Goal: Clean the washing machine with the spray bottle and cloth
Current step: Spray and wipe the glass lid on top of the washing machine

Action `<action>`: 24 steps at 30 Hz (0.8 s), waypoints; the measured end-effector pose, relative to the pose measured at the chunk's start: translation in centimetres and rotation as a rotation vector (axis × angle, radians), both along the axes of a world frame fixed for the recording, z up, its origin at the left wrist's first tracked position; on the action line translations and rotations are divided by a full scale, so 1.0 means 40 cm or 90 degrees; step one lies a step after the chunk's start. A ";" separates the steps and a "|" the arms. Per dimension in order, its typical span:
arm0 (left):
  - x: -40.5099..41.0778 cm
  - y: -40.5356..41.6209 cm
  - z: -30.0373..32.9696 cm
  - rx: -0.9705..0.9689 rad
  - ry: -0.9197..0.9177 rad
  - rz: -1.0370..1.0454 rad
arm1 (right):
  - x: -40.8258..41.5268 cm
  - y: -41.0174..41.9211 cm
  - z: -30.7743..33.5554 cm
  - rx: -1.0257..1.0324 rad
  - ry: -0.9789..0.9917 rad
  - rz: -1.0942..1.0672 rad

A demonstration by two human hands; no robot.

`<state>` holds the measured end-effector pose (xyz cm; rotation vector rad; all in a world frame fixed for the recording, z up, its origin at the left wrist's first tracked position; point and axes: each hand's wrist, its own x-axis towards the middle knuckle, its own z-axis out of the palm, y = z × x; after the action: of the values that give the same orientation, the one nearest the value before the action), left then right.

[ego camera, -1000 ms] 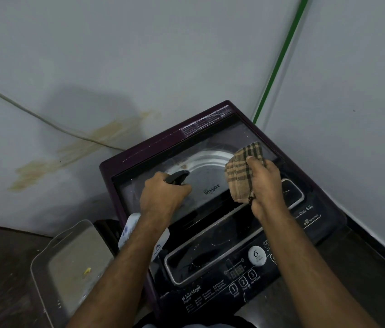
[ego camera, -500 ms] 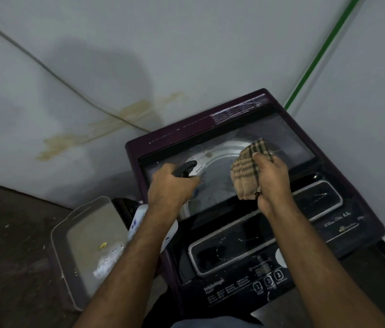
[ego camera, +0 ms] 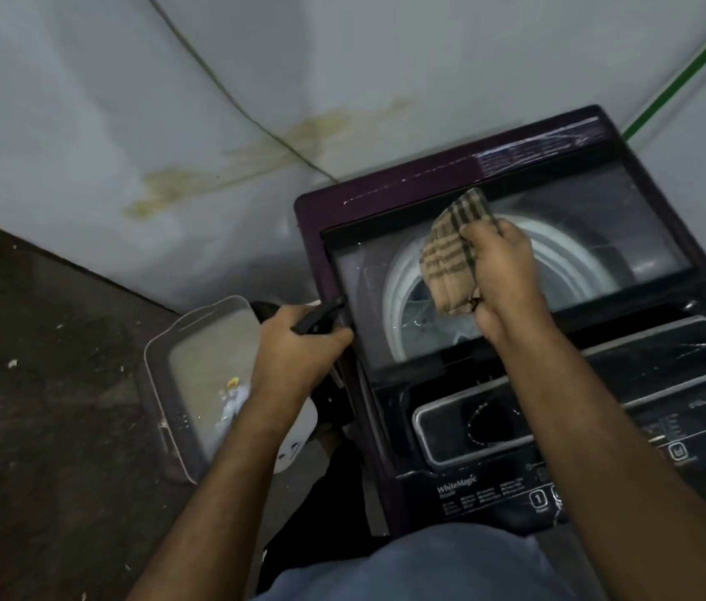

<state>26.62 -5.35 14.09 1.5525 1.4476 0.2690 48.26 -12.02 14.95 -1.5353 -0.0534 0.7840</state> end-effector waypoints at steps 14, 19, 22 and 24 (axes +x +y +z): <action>-0.018 0.060 0.006 0.038 -0.130 0.011 | -0.041 0.072 -0.005 -0.031 0.016 0.018; 0.027 0.131 0.027 -0.013 -0.158 0.050 | -0.034 0.101 -0.003 -0.031 0.023 0.014; 0.039 0.156 0.028 -0.058 -0.178 0.041 | -0.024 0.120 -0.019 -0.032 0.071 0.016; 0.041 0.174 0.022 -0.082 -0.204 0.045 | -0.011 0.137 -0.037 -0.022 0.132 0.023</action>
<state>28.26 1.61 14.99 1.2897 1.2419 0.4372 47.83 -6.54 13.46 -1.4819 0.0870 0.9729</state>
